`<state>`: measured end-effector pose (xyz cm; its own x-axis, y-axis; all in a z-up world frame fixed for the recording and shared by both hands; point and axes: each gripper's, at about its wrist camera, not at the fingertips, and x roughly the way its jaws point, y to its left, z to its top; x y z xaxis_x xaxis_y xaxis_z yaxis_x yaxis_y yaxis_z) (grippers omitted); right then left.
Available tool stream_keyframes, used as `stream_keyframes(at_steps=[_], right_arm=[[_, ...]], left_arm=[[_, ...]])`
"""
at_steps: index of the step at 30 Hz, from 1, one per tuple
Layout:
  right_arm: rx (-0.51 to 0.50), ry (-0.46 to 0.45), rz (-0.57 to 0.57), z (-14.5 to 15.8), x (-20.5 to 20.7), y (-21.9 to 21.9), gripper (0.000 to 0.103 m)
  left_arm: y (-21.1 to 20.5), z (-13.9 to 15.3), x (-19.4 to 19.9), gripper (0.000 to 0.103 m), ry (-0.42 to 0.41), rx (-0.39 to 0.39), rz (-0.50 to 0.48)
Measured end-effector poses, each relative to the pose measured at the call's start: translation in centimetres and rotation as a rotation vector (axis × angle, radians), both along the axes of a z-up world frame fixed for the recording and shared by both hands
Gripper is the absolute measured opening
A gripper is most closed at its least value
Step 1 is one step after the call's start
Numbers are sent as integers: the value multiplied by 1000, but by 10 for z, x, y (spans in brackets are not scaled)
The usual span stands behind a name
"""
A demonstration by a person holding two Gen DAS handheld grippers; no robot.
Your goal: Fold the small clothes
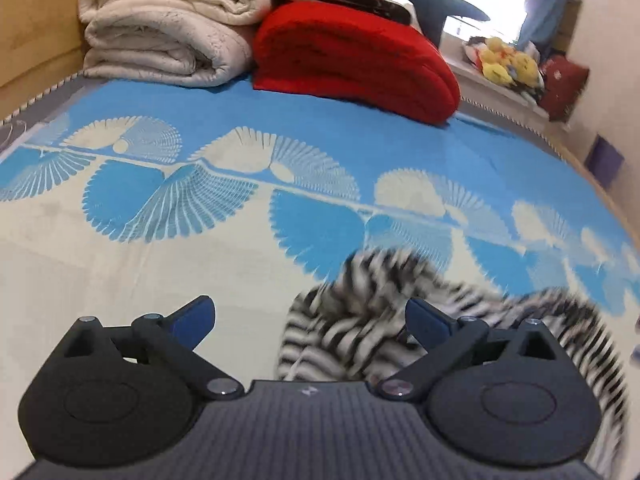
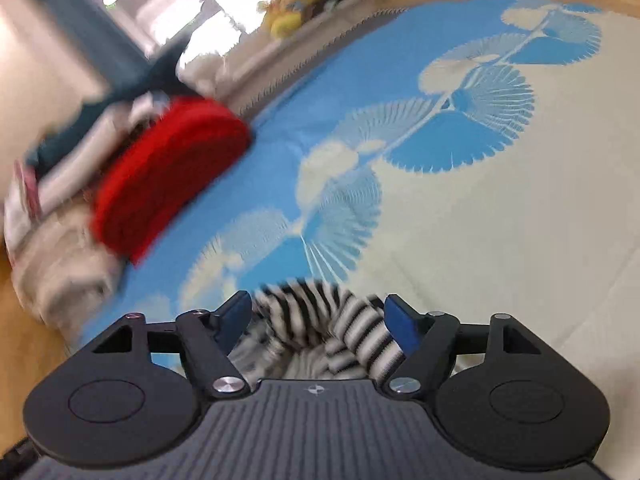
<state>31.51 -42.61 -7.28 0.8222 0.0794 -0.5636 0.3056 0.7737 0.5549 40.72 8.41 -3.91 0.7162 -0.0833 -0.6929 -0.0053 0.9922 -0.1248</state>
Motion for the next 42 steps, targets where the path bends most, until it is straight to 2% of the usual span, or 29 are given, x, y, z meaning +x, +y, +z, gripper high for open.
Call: stream_keyframes(at_steps=[2,4,6,8,11,14,16,17,18,19,20,21,23,25,27,28,29,31,32,33,34,35,36,38,42], right_arm=[[-139,-31,84,3,2,9,75],[-293,-30,143,1,4,19,75],[-391,-10,193,-5,8,27,74],[-467,1,231,-14,14,34,74],[-538,45,254,-26,25,44,74],[-570,59,264,-31,36,51,74],[-592,83,263,-37,47,55,74],[-587,104,268,-41,53,56,73],[-574,127,272,-44,56,57,52],[-535,149,283,-47,59,56,24],[-480,177,281,-47,63,53,7],[-403,183,256,-41,63,49,7],[-291,95,229,-17,53,40,7],[-246,-41,193,12,40,31,6],[-237,-101,97,23,35,17,6],[-236,-89,48,20,39,10,6],[-217,-63,21,11,45,4,7],[-199,70,-1,-20,65,1,7],[-204,147,-4,-36,73,2,10],[-204,212,-3,-52,80,5,19],[-213,237,-3,-58,83,8,23],[-242,232,-4,-56,83,13,35],[-276,215,6,-47,81,17,50],[-290,127,20,-29,72,18,62],[-302,22,37,-1,36,17,67]], left_arm=[[-2,-14,-2,102,20,70,-4],[-10,-17,-1,102,17,128,-58],[-16,-18,-2,102,-17,201,-86],[-22,-23,1,102,-6,236,-127],[-31,-34,7,102,33,247,-184],[-36,-47,19,102,53,285,-192],[-35,-56,30,102,92,248,-183],[-33,-61,37,102,133,202,-183],[-32,-64,41,94,162,155,-179],[-29,-63,42,81,166,95,-178],[-27,-57,41,34,161,25,-185],[-24,-50,41,25,155,-30,-174],[-15,-29,33,16,68,-111,-145],[-7,-13,29,14,-6,-143,-116],[-1,-13,34,15,-36,-136,-58],[0,-21,39,17,-13,-134,-45],[-1,-31,45,24,27,-137,-52],[-6,-52,55,43,109,-108,-37],[-9,-59,57,59,133,-80,-15],[-11,-61,58,73,132,-54,-3],[-13,-60,57,82,128,-27,10],[-14,-55,55,91,118,-6,22],[-13,-48,51,92,83,-7,13],[-8,-33,43,96,20,-19,-16],[2,-14,9,96,-19,-6,-47]])
